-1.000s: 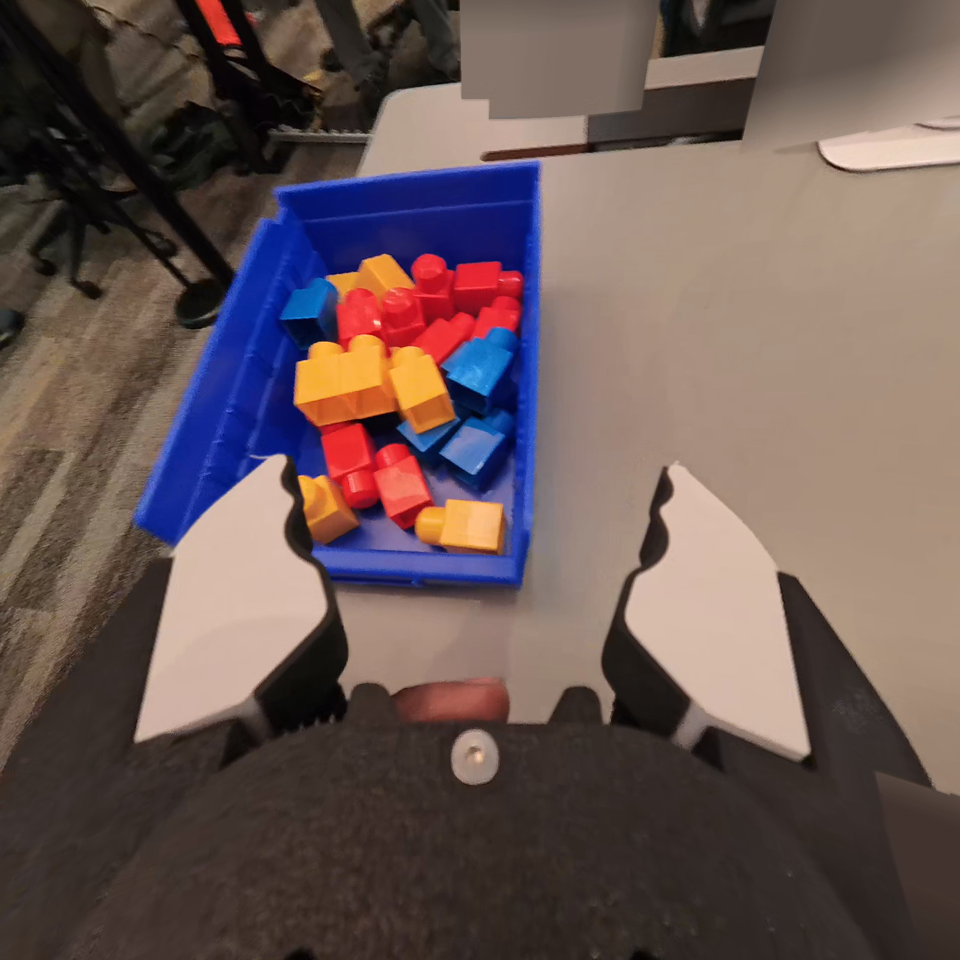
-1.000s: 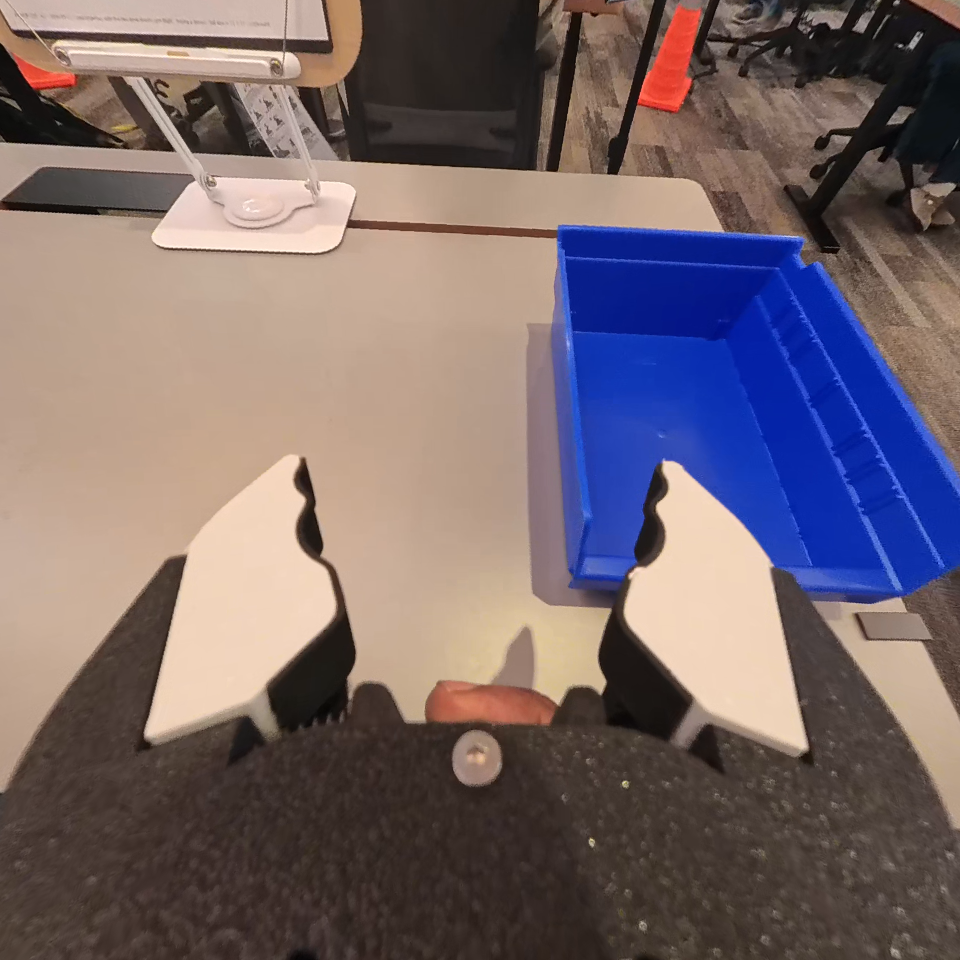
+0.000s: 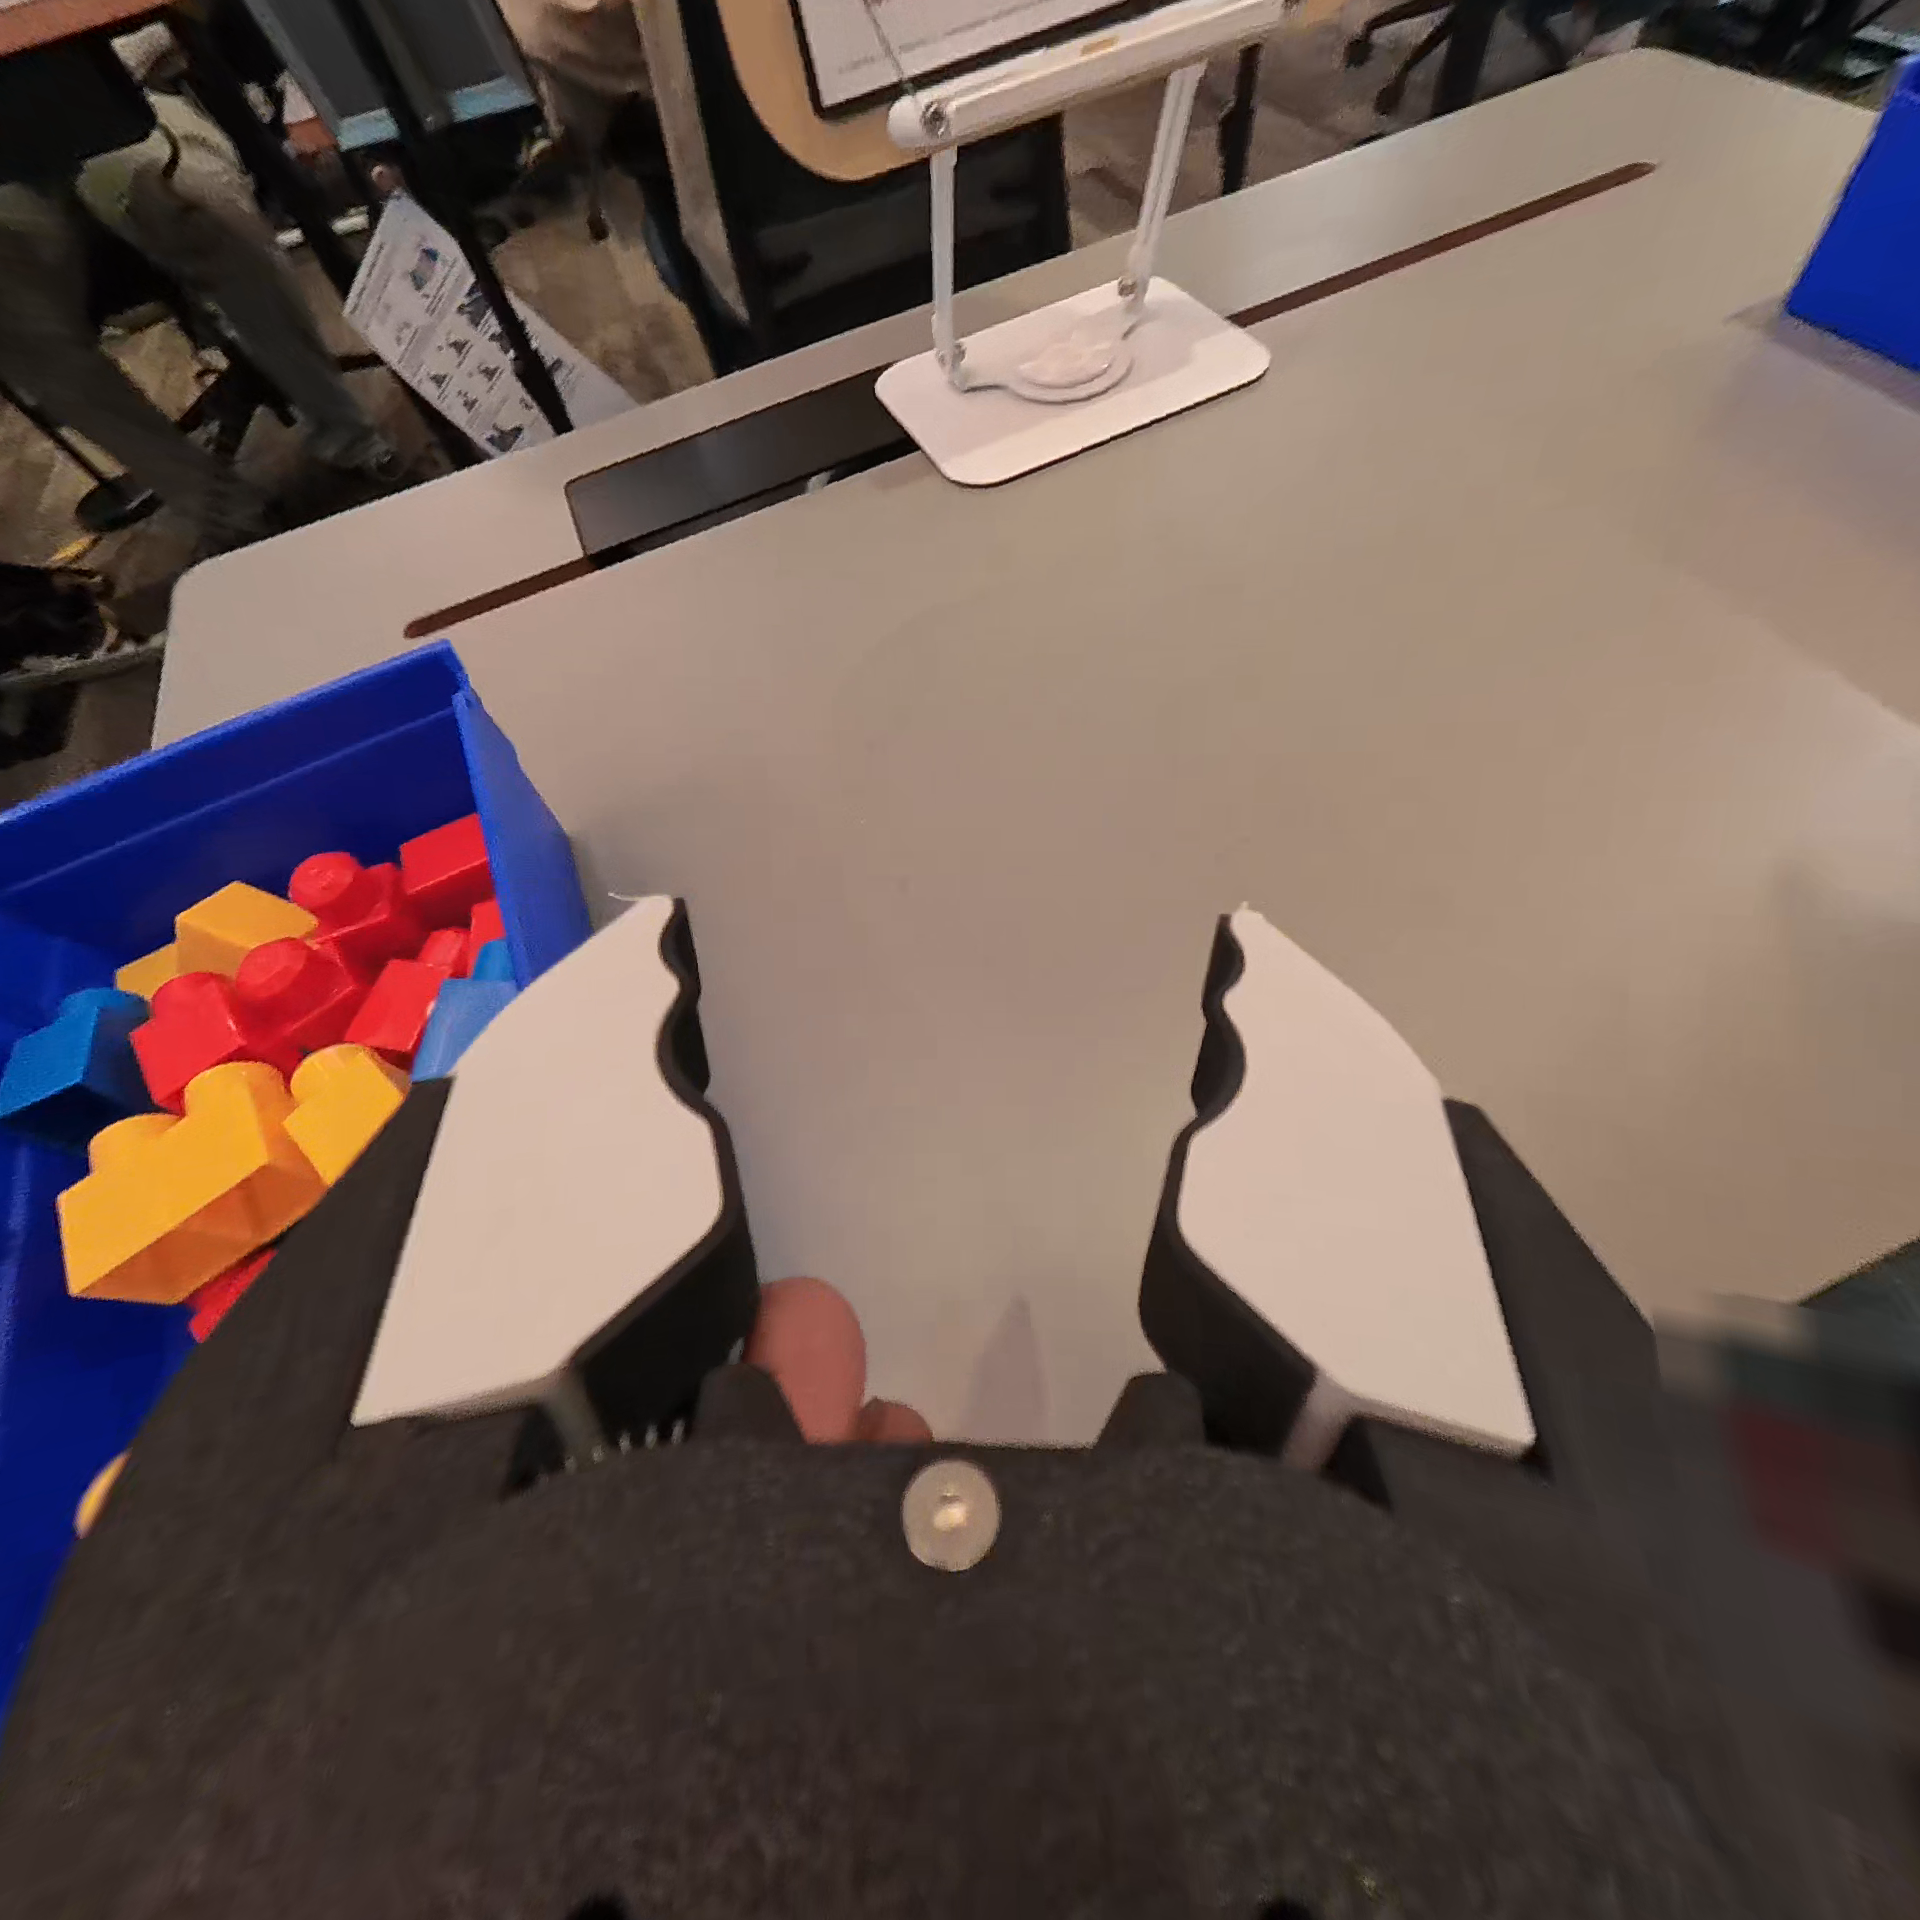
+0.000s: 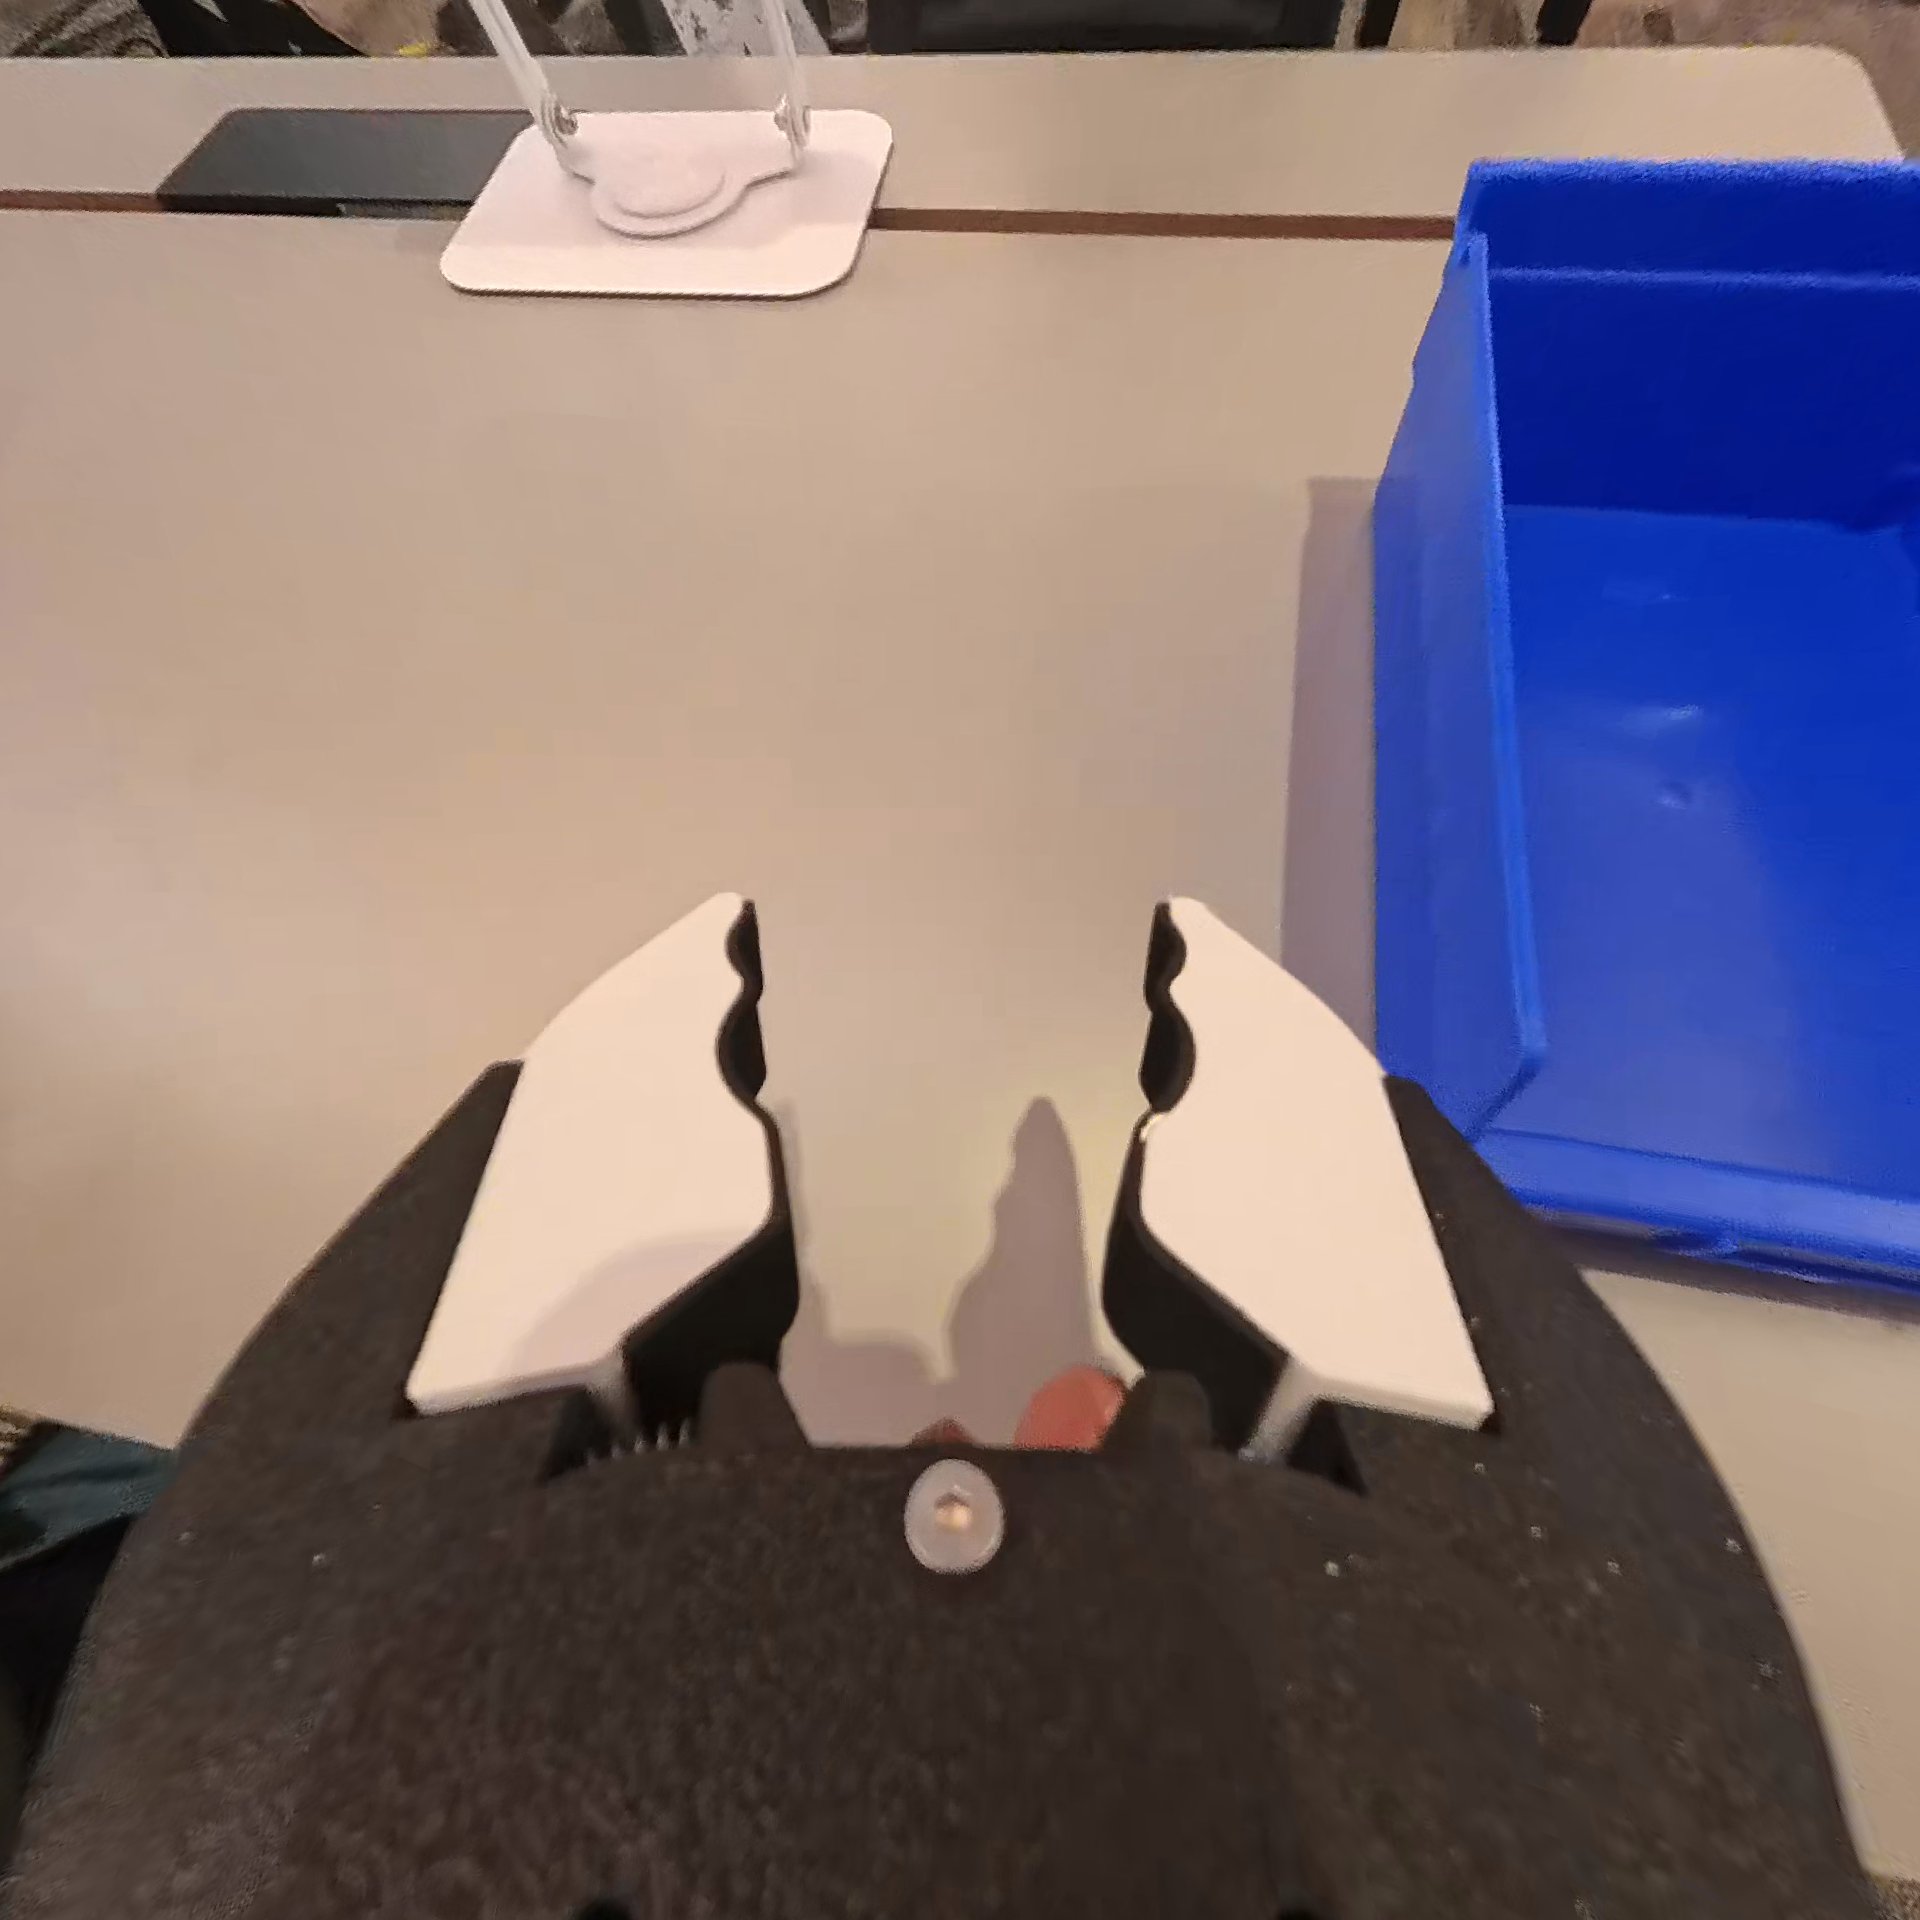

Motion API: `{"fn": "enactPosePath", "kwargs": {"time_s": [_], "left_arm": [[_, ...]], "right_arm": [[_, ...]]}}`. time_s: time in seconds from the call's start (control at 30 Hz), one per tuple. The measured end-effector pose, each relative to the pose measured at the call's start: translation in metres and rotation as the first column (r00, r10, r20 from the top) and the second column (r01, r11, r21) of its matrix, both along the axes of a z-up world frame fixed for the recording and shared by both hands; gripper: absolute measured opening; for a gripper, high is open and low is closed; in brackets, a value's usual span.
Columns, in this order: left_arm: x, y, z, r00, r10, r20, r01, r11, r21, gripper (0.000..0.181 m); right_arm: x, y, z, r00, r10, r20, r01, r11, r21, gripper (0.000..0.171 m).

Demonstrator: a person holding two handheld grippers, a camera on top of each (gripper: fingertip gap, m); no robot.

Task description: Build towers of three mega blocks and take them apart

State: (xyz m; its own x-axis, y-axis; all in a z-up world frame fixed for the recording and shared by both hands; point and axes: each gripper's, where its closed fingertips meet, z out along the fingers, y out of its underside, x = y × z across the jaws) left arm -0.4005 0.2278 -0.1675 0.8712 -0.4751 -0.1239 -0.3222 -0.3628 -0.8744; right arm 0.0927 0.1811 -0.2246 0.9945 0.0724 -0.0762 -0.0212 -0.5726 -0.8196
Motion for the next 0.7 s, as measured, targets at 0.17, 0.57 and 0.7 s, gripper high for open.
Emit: {"fn": "enactPosePath", "kwargs": {"time_s": [0.17, 0.57, 0.7], "left_arm": [[0.023, 0.018, -0.035, 0.996, 0.083, 0.029, -0.081, 0.993, -0.082, 0.09], [0.062, 0.068, -0.128, 0.985, 0.17, -0.03, -0.171, 0.942, -0.289, 0.085], [0.043, 0.084, -0.157, 0.958, 0.271, -0.093, -0.286, 0.899, -0.331, 0.085]], "right_arm": [[0.0, 0.008, -0.019, 0.999, -0.04, -0.013, 0.04, 0.999, -0.033, 0.074], [-0.025, 0.045, -0.1, 0.998, -0.051, -0.024, 0.045, 0.979, -0.199, 0.076], [-0.026, 0.053, -0.112, 0.998, -0.062, -0.013, 0.057, 0.974, -0.22, 0.081]]}}
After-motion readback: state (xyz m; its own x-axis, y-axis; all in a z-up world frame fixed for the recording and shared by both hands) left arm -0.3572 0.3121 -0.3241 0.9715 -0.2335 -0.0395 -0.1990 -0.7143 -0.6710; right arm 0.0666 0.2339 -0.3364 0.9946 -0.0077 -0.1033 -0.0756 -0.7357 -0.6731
